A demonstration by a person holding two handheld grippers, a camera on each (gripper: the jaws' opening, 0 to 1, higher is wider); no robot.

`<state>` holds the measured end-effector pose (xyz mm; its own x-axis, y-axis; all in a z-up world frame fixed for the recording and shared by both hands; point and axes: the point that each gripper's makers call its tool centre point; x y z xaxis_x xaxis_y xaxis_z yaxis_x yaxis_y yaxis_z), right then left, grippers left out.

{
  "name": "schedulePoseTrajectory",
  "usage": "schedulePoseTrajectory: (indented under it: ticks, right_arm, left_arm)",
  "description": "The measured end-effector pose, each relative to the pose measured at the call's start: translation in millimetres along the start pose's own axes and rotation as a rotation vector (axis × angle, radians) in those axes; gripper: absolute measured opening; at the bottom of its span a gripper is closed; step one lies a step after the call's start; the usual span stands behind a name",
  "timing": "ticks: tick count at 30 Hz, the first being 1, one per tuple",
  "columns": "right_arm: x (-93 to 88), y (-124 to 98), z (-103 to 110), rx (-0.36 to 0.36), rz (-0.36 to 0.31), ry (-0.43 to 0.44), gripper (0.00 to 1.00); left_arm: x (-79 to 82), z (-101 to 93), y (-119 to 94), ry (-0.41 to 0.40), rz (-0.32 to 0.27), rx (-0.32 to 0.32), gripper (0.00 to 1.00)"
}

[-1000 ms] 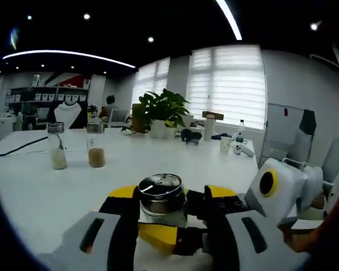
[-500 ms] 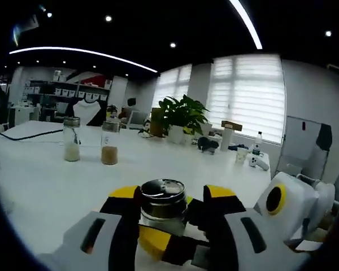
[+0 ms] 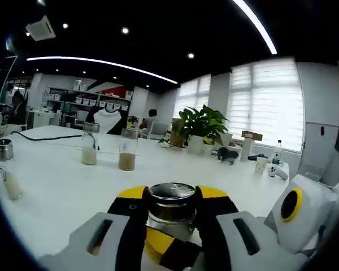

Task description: Rotate the seasoning bottle until the label or dispensing opening points toward the visible target arrow and the bottle remains upright within the marked orientation range

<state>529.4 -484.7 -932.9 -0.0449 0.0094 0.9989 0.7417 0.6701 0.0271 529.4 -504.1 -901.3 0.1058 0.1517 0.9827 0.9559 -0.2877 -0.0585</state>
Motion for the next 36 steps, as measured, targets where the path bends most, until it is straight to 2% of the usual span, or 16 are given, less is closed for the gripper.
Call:
schedulePoseTrajectory:
  ticks: [6, 17, 20, 27, 33, 36]
  right_arm:
    - [0.1, 0.4, 0.5, 0.001, 0.003, -0.01, 0.34]
    - [0.1, 2.4, 2.6, 0.018, 0.023, -0.055, 0.34]
    - [0.6, 3.6, 4.3, 0.035, 0.022, -0.057, 0.34]
    - [-0.4, 6.9, 10.3, 0.07, 0.018, -0.055, 0.35]
    - [0.2, 6.8, 12.4, 0.091, 0.007, -0.047, 0.35]
    - [0.1, 5.9, 13.1, 0.106, -0.002, -0.02, 0.37]
  left_arm:
    - [1.0, 1.4, -0.2, -0.012, -0.01, -0.002, 0.34]
    - [2.7, 5.1, -3.6, -0.01, -0.024, -0.052, 0.34]
    - [3.5, 9.0, -3.5, -0.012, -0.024, -0.083, 0.34]
    - [2.8, 7.5, -5.8, 0.095, -0.006, -0.197, 0.34]
    - [4.1, 9.3, -3.6, 0.122, 0.008, -0.287, 0.34]
    - [8.5, 17.2, -3.9, 0.143, -0.014, -0.314, 0.34]
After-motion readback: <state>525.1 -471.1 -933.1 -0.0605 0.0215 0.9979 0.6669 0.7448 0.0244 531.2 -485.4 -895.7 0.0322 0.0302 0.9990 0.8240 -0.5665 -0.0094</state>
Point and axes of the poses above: the point that each gripper's makers call its tool centre point, and the gripper's own axes: y roughly forward along the fingers, z roughly to its left, x roughly out of its top, and after that the axes turned 13 degrees about x, right-handed
